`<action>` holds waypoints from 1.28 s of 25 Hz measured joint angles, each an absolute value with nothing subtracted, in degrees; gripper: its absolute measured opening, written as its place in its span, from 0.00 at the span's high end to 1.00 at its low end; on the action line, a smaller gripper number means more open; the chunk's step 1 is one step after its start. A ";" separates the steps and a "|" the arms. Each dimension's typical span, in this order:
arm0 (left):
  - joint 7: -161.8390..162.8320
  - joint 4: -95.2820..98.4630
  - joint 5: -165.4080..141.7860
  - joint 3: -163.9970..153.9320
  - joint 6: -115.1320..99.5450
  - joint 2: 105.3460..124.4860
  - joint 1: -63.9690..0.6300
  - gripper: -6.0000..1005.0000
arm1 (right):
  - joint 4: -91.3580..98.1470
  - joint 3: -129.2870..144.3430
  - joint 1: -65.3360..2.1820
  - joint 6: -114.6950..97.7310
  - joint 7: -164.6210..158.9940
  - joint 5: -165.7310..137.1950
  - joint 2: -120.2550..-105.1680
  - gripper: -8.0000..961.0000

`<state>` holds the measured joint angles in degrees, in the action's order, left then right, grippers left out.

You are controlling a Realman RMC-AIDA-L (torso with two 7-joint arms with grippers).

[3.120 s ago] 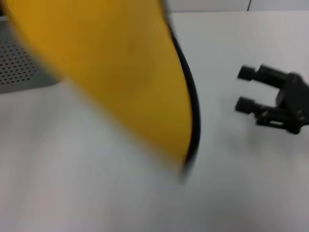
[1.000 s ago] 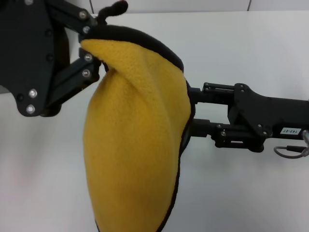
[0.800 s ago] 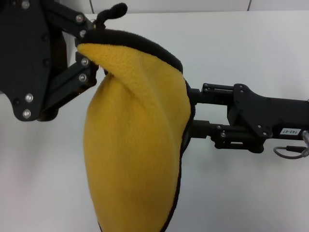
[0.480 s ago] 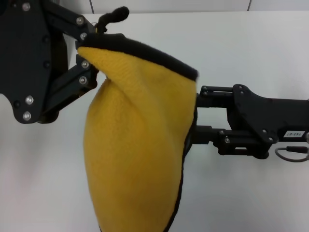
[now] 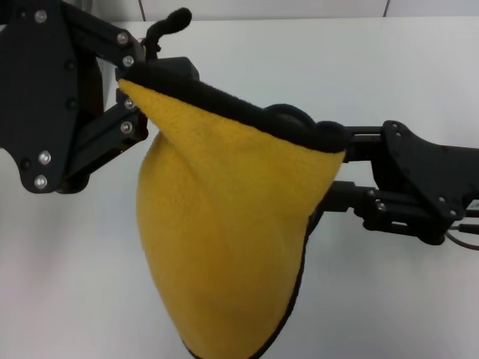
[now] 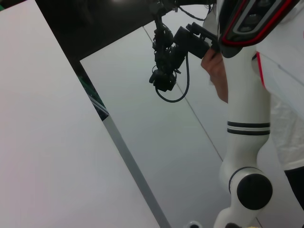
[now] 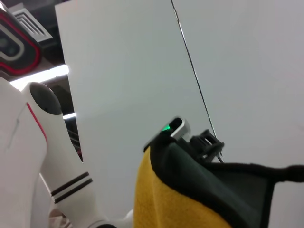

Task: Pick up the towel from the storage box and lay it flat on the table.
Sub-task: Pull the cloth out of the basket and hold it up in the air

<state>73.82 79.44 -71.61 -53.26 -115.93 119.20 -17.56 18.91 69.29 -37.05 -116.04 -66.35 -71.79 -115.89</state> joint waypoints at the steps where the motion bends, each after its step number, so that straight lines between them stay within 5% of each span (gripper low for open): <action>1: 73.83 79.37 -71.62 -53.26 -115.94 119.17 -17.54 0.97 | 18.99 69.23 -36.88 -116.33 -66.35 -71.67 -115.83 0.50; 12: 74.14 79.02 -73.86 -53.19 -116.01 118.71 -17.47 0.97 | 19.16 69.17 -35.18 -120.54 -65.86 -70.32 -115.55 0.63; 32: 73.82 79.01 -73.09 -52.82 -115.92 118.80 -18.11 0.96 | 19.16 68.97 -33.69 -119.47 -65.90 -70.80 -115.36 0.70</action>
